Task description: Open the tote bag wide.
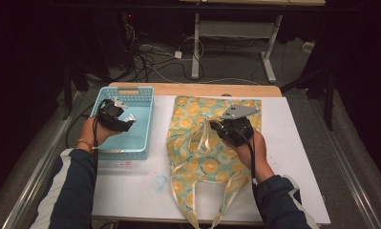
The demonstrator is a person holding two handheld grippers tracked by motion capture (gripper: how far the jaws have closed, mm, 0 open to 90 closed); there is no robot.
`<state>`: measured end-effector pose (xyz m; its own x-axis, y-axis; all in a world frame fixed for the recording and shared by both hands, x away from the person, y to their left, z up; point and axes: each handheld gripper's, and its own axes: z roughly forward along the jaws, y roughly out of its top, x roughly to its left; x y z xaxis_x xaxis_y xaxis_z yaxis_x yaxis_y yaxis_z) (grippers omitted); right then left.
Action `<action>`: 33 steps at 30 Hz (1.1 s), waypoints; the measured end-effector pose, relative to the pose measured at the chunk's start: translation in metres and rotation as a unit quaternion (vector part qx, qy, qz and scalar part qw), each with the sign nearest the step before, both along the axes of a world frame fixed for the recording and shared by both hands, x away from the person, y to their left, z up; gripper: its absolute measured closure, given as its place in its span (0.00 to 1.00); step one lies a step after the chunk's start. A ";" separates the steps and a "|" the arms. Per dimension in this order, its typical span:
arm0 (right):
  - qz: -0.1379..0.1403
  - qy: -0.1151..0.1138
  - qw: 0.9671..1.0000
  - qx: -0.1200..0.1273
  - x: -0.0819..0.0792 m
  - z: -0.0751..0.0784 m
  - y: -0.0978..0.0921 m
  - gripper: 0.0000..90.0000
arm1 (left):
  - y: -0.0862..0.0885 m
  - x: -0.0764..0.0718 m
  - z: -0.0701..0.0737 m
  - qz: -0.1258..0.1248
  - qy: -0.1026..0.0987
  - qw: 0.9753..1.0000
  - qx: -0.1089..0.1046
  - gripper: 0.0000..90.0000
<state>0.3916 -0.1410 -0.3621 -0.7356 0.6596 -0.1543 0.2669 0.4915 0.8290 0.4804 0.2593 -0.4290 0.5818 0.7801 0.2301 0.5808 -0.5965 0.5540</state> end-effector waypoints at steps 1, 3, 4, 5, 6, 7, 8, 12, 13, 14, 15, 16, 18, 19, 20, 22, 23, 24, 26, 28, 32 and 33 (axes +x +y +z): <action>0.000 0.000 1.000 0.000 0.000 0.000 0.000 0.99 | 0.001 0.005 -0.002 0.005 0.012 1.000 -0.002 0.38; 0.004 0.003 1.000 -0.004 0.000 -0.002 0.001 0.99 | 0.004 0.012 -0.007 0.020 0.020 1.000 0.001 0.39; 0.006 0.002 1.000 -0.004 0.000 -0.002 0.001 0.99 | 0.008 0.017 -0.013 0.028 0.034 0.999 0.003 0.41; 0.007 0.003 1.000 -0.004 0.000 -0.003 0.002 0.99 | 0.009 0.019 -0.016 0.034 0.042 0.999 0.007 0.41; 0.007 0.004 1.000 -0.004 0.000 -0.003 0.002 0.99 | 0.009 0.019 -0.016 0.034 0.042 0.999 0.007 0.41; 0.008 0.004 1.000 -0.003 0.000 -0.004 0.002 0.99 | 0.009 0.020 -0.019 0.040 0.046 0.998 0.015 0.41; 0.010 0.006 1.000 -0.003 0.000 -0.005 0.001 0.99 | 0.006 0.023 -0.022 0.046 0.059 0.997 0.029 0.41; 0.013 0.014 1.000 -0.005 0.002 -0.010 0.001 0.99 | 0.006 0.028 -0.030 0.069 0.087 0.993 0.031 0.45; 0.013 0.016 1.000 -0.004 0.003 -0.012 0.001 0.99 | 0.007 0.029 -0.030 0.073 0.089 0.993 0.021 0.46; 0.013 0.017 1.000 -0.004 0.003 -0.012 0.000 0.99 | 0.008 0.029 -0.030 0.073 0.092 0.993 0.017 0.46; 0.012 0.019 1.000 -0.002 0.003 -0.013 0.000 0.99 | 0.008 0.029 -0.031 0.069 0.098 0.993 0.009 0.50; 0.014 0.019 1.000 -0.001 0.004 -0.013 -0.001 0.99 | 0.009 0.028 -0.031 0.068 0.102 0.992 0.002 0.55; 0.014 0.020 1.000 0.000 0.005 -0.013 -0.002 0.99 | 0.010 0.028 -0.031 0.060 0.112 0.992 -0.013 0.63; 0.014 0.023 1.000 0.000 0.005 -0.013 -0.002 0.99 | 0.010 0.028 -0.031 0.054 0.117 0.992 -0.014 0.69; 0.017 0.019 1.000 -0.002 0.005 -0.013 -0.001 0.99 | 0.008 0.028 -0.030 0.048 0.119 0.992 -0.011 0.75; 0.016 0.018 1.000 -0.002 0.005 -0.012 -0.001 0.99 | 0.005 0.027 -0.029 0.043 0.121 0.992 -0.001 0.76; 0.014 0.018 1.000 -0.002 0.004 -0.012 -0.001 0.99 | 0.003 0.027 -0.028 0.038 0.121 0.992 0.006 0.77; 0.013 0.016 1.000 -0.003 0.004 -0.012 -0.001 0.99 | 0.001 0.026 -0.027 0.033 0.121 0.992 0.011 0.77; 0.011 0.015 1.000 -0.003 0.003 -0.011 -0.001 1.00 | 0.000 0.026 -0.027 0.027 0.122 0.992 0.014 0.77; 0.009 0.014 1.000 -0.005 0.003 -0.009 -0.001 1.00 | -0.001 0.025 -0.026 0.022 0.118 0.993 0.018 0.77; 0.002 0.010 1.000 -0.005 0.002 -0.006 -0.001 1.00 | -0.003 0.019 -0.015 0.018 0.078 0.997 0.017 0.77; -0.003 0.004 1.000 -0.005 0.001 -0.002 -0.002 1.00 | -0.004 0.017 -0.012 0.014 0.065 0.998 0.016 0.77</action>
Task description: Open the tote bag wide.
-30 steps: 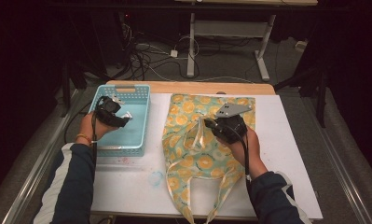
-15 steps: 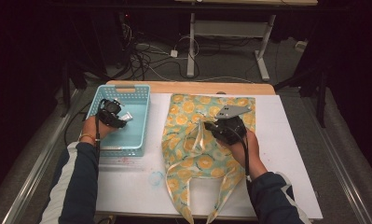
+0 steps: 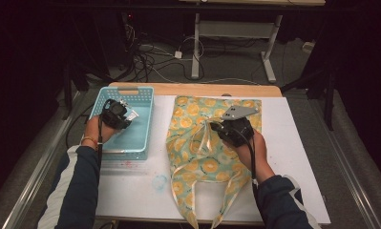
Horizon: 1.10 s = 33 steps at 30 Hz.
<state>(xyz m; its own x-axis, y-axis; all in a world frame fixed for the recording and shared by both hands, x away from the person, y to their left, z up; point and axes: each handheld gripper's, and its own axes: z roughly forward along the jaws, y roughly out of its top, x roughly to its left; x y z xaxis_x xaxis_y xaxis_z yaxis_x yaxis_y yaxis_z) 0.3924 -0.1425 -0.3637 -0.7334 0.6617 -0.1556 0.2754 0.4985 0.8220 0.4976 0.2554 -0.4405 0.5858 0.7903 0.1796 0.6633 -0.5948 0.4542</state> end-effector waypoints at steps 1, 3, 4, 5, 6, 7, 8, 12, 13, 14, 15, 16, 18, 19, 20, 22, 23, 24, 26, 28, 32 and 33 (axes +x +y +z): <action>0.000 0.000 1.000 0.000 0.000 0.000 0.000 1.00 | -0.001 -0.002 0.004 -0.003 -0.013 1.000 -0.004 0.77; -0.006 -0.007 1.000 0.002 -0.002 0.006 -0.001 1.00 | -0.002 -0.008 0.013 -0.009 -0.040 0.999 -0.005 0.77; -0.007 -0.009 1.000 0.001 -0.002 0.008 -0.001 1.00 | -0.003 -0.011 0.018 -0.012 -0.053 0.998 -0.014 0.77; -0.009 -0.011 1.000 0.001 -0.003 0.009 0.000 1.00 | -0.003 -0.015 0.022 -0.015 -0.063 0.998 -0.021 0.77; -0.009 -0.011 1.000 0.001 -0.003 0.009 0.000 1.00 | -0.004 -0.019 0.026 -0.018 -0.073 0.997 -0.029 0.77; -0.009 -0.012 1.000 0.000 -0.003 0.010 0.000 1.00 | -0.004 -0.022 0.029 -0.019 -0.081 0.996 -0.037 0.77; -0.011 -0.013 1.000 -0.004 -0.004 0.011 0.002 1.00 | -0.005 -0.025 0.032 -0.022 -0.088 0.995 -0.042 0.77; -0.013 -0.016 1.000 -0.007 -0.005 0.012 0.004 1.00 | -0.007 -0.038 0.042 -0.032 -0.116 0.990 -0.076 0.77; -0.013 -0.016 1.000 -0.007 -0.005 0.012 0.004 1.00 | -0.007 -0.040 0.044 -0.035 -0.121 0.988 -0.086 0.77; -0.013 -0.019 1.000 -0.008 -0.005 0.012 0.004 1.00 | -0.008 -0.043 0.046 -0.035 -0.129 0.987 -0.093 0.77; -0.012 -0.018 1.000 -0.007 -0.005 0.012 0.004 1.00 | -0.009 -0.047 0.047 -0.038 -0.138 0.985 -0.098 0.77; -0.012 -0.018 1.000 -0.007 -0.005 0.012 0.004 1.00 | -0.010 -0.050 0.049 -0.044 -0.142 0.983 -0.105 0.77; -0.012 -0.018 1.000 -0.010 -0.005 0.011 0.005 1.00 | -0.012 -0.058 0.052 -0.053 -0.164 0.979 -0.113 0.77; -0.013 -0.018 1.000 -0.009 -0.004 0.011 0.005 1.00 | -0.013 -0.062 0.052 -0.052 -0.163 0.977 -0.124 0.77; -0.013 -0.018 1.000 -0.009 -0.004 0.011 0.005 1.00 | -0.014 -0.066 0.053 -0.055 -0.168 0.974 -0.139 0.77; -0.015 -0.016 1.000 -0.014 -0.004 0.010 0.006 1.00 | -0.017 -0.075 0.055 -0.063 -0.181 0.969 -0.157 0.77; -0.015 -0.016 1.000 -0.014 -0.004 0.010 0.006 1.00 | -0.018 -0.079 0.056 -0.071 -0.184 0.966 -0.165 0.77; -0.015 -0.014 1.000 -0.015 -0.003 0.009 0.006 1.00 | -0.021 -0.084 0.057 -0.077 -0.190 0.964 -0.170 0.77; -0.016 -0.016 1.000 -0.017 -0.003 0.008 0.006 1.00 | -0.025 -0.093 0.060 -0.089 -0.199 0.959 -0.183 0.77; -0.020 -0.013 1.000 -0.016 -0.002 0.008 0.006 1.00 | -0.028 -0.101 0.062 -0.101 -0.201 0.953 -0.203 0.77; -0.022 -0.014 1.000 -0.016 0.000 0.007 0.006 1.00 | -0.039 -0.112 0.065 -0.127 -0.210 0.945 -0.218 0.77; -0.023 -0.015 0.999 -0.018 0.000 0.007 0.006 1.00 | -0.041 -0.114 0.066 -0.130 -0.212 0.944 -0.216 0.77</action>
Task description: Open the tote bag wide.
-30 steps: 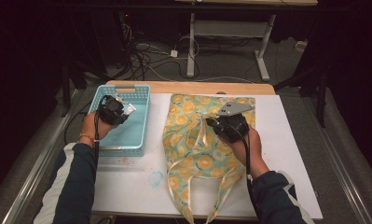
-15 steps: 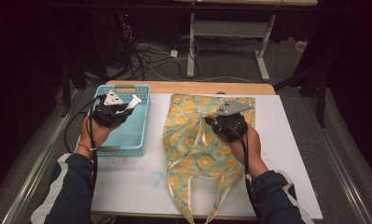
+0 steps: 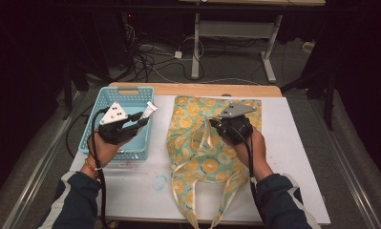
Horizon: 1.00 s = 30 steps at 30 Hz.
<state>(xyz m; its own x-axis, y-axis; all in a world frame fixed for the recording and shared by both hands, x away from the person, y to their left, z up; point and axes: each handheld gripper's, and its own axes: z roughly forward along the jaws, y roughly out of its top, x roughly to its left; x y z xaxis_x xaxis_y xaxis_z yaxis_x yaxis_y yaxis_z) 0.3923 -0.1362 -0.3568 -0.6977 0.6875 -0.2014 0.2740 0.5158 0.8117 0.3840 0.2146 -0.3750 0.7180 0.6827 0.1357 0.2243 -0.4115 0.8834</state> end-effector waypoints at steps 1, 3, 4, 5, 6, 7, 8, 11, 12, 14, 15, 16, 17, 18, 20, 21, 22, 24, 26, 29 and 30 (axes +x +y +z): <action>-0.001 -0.001 1.000 0.000 0.000 0.000 0.000 1.00 | -0.003 -0.002 0.000 -0.004 -0.003 1.000 -0.003 0.77; -0.004 -0.002 1.000 -0.002 0.001 -0.001 0.001 1.00 | -0.009 -0.006 0.000 -0.012 -0.007 1.000 -0.005 0.77; -0.004 -0.002 1.000 -0.002 0.001 -0.001 0.001 1.00 | -0.011 -0.007 0.001 -0.015 -0.010 1.000 -0.011 0.77; -0.008 0.000 1.000 -0.003 0.003 -0.001 0.000 1.00 | -0.014 -0.010 0.001 -0.021 -0.004 1.000 -0.023 0.77; -0.010 0.000 1.000 -0.003 0.004 -0.002 -0.001 1.00 | -0.018 -0.012 0.001 -0.025 -0.007 0.999 -0.031 0.77; -0.010 0.000 1.000 -0.003 0.004 -0.002 -0.001 1.00 | -0.021 -0.014 0.002 -0.032 -0.009 0.999 -0.039 0.77; -0.012 0.000 1.000 -0.003 0.005 -0.002 -0.001 1.00 | -0.025 -0.017 0.004 -0.040 -0.011 0.998 -0.046 0.77; -0.019 0.001 1.000 -0.001 0.007 -0.003 -0.004 1.00 | -0.039 -0.027 0.009 -0.058 -0.018 0.997 -0.057 0.77; -0.021 0.001 1.000 0.001 0.008 -0.003 -0.004 1.00 | -0.044 -0.030 0.011 -0.070 -0.019 0.995 -0.062 0.77; -0.023 0.004 1.000 0.002 0.008 -0.003 -0.005 1.00 | -0.055 -0.039 0.014 -0.088 -0.028 0.994 -0.062 0.77; -0.024 0.003 1.000 0.002 0.008 -0.003 -0.005 1.00 | -0.061 -0.043 0.015 -0.100 -0.031 0.993 -0.063 0.77; -0.024 0.002 1.000 0.002 0.008 -0.003 -0.005 1.00 | -0.068 -0.047 0.016 -0.109 -0.035 0.991 -0.063 0.77; -0.024 0.001 1.000 0.001 0.008 -0.002 -0.005 1.00 | -0.074 -0.051 0.017 -0.119 -0.039 0.990 -0.061 0.77; -0.024 0.001 1.000 0.001 0.008 -0.002 -0.005 1.00 | -0.080 -0.055 0.017 -0.128 -0.042 0.989 -0.059 0.77; -0.024 0.001 1.000 0.003 0.008 -0.002 -0.005 1.00 | -0.092 -0.061 0.016 -0.144 -0.045 0.987 -0.058 0.77; -0.024 0.001 1.000 0.003 0.008 -0.002 -0.005 1.00 | -0.098 -0.064 0.015 -0.152 -0.047 0.986 -0.054 0.77; -0.024 0.002 1.000 0.005 0.009 -0.001 -0.006 1.00 | -0.104 -0.068 0.014 -0.157 -0.052 0.985 -0.048 0.77; -0.024 0.003 1.000 0.010 0.009 0.000 -0.006 1.00 | -0.118 -0.074 0.009 -0.164 -0.060 0.984 -0.033 0.77; -0.024 0.004 1.000 0.014 0.009 0.003 -0.006 1.00 | -0.130 -0.077 0.002 -0.180 -0.053 0.982 -0.017 0.77; -0.021 -0.001 1.000 0.017 0.008 0.008 -0.006 1.00 | -0.146 -0.079 -0.009 -0.194 -0.035 0.980 -0.011 0.77; -0.022 0.000 1.000 0.018 0.008 0.010 -0.005 1.00 | -0.150 -0.080 -0.012 -0.200 -0.030 0.979 -0.008 0.77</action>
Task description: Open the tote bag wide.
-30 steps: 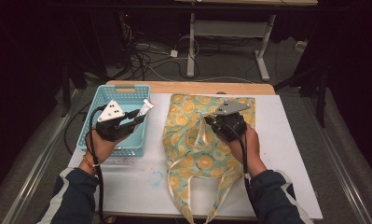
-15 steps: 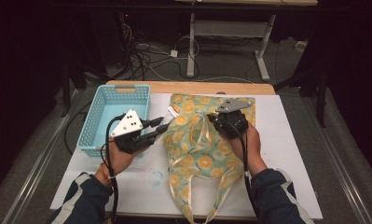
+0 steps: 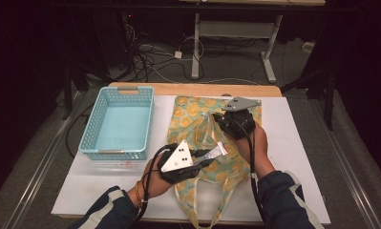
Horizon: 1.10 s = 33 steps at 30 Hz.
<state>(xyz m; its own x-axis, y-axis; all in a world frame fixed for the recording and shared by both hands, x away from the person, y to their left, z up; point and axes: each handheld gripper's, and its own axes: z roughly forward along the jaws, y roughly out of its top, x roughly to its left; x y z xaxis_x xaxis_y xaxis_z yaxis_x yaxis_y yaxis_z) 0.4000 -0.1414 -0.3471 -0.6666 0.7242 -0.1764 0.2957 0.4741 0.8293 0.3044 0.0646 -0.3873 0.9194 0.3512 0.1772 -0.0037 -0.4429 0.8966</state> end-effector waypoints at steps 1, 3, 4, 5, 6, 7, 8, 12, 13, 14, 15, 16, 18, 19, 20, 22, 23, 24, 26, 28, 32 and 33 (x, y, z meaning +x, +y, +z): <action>0.000 0.000 1.000 0.000 0.000 0.000 0.000 1.00 | -0.004 -0.001 -0.003 -0.007 0.004 1.000 0.004 0.77; 0.005 -0.001 1.000 0.000 -0.001 0.003 0.001 1.00 | -0.012 -0.001 -0.009 -0.016 0.007 1.000 0.015 0.77; 0.005 -0.001 1.000 0.000 -0.001 0.003 0.001 1.00 | -0.016 0.000 -0.012 -0.015 0.007 1.000 0.023 0.77; 0.006 -0.001 1.000 0.003 -0.002 0.004 0.001 1.00 | -0.019 0.002 -0.015 -0.014 0.011 0.999 0.026 0.77; 0.006 0.000 1.000 0.004 -0.002 0.005 0.001 1.00 | -0.021 0.005 -0.018 -0.013 0.015 0.999 0.030 0.77; 0.007 -0.002 1.000 0.005 -0.003 0.005 0.001 1.00 | -0.024 0.008 -0.021 -0.009 0.017 0.999 0.039 0.77; 0.007 -0.002 1.000 0.005 -0.003 0.005 0.001 1.00 | -0.026 0.012 -0.024 -0.007 0.022 0.999 0.047 0.77; 0.011 0.000 1.000 0.009 -0.005 0.006 0.003 1.00 | -0.033 0.028 -0.038 0.014 0.031 0.997 0.074 0.77; 0.012 -0.001 1.000 0.008 -0.006 0.006 0.003 1.00 | -0.035 0.032 -0.041 0.026 0.020 0.996 0.086 0.77; 0.013 -0.001 1.000 0.008 -0.006 0.007 0.004 1.00 | -0.035 0.035 -0.043 0.029 0.022 0.995 0.091 0.77; 0.015 -0.001 1.000 0.007 -0.007 0.007 0.004 1.00 | -0.035 0.041 -0.045 0.030 0.030 0.995 0.093 0.77; 0.016 -0.002 1.000 0.006 -0.008 0.008 0.004 1.00 | -0.036 0.044 -0.047 0.037 0.027 0.994 0.099 0.77; 0.015 -0.002 1.000 0.005 -0.008 0.008 0.004 1.00 | -0.037 0.051 -0.051 0.056 0.022 0.992 0.115 0.77; 0.016 -0.002 1.000 0.006 -0.009 0.008 0.004 1.00 | -0.038 0.054 -0.052 0.061 0.023 0.991 0.119 0.77; 0.016 -0.002 1.000 0.007 -0.009 0.009 0.003 1.00 | -0.038 0.057 -0.053 0.070 0.018 0.989 0.127 0.76; 0.016 -0.001 1.000 0.008 -0.009 0.008 0.002 1.00 | -0.038 0.063 -0.056 0.089 0.011 0.987 0.134 0.76; 0.016 -0.001 1.000 0.008 -0.009 0.007 0.002 1.00 | -0.037 0.065 -0.057 0.093 0.011 0.986 0.136 0.74; 0.016 0.000 1.000 0.008 -0.008 0.006 0.002 1.00 | -0.037 0.068 -0.058 0.098 0.009 0.986 0.137 0.70; 0.017 0.002 1.000 0.007 -0.008 0.005 0.002 1.00 | -0.035 0.069 -0.058 0.107 0.008 0.986 0.130 0.63; 0.018 0.004 1.000 0.007 -0.009 0.004 0.002 1.00 | -0.033 0.069 -0.056 0.114 0.009 0.986 0.122 0.62; 0.023 0.007 1.000 0.001 -0.011 0.000 0.002 1.00 | -0.025 0.063 -0.049 0.093 0.008 0.989 0.112 0.57; 0.022 0.009 1.000 0.001 -0.011 -0.002 0.001 1.00 | -0.022 0.060 -0.048 0.086 0.006 0.990 0.110 0.57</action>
<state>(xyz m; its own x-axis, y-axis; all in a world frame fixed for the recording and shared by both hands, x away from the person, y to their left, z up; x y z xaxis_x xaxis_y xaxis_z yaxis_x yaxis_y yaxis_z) 0.3892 -0.1405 -0.3488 -0.7005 0.6948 -0.1628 0.2889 0.4847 0.8256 0.3641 0.0421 -0.4348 0.8514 0.4571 0.2572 0.0985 -0.6210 0.7776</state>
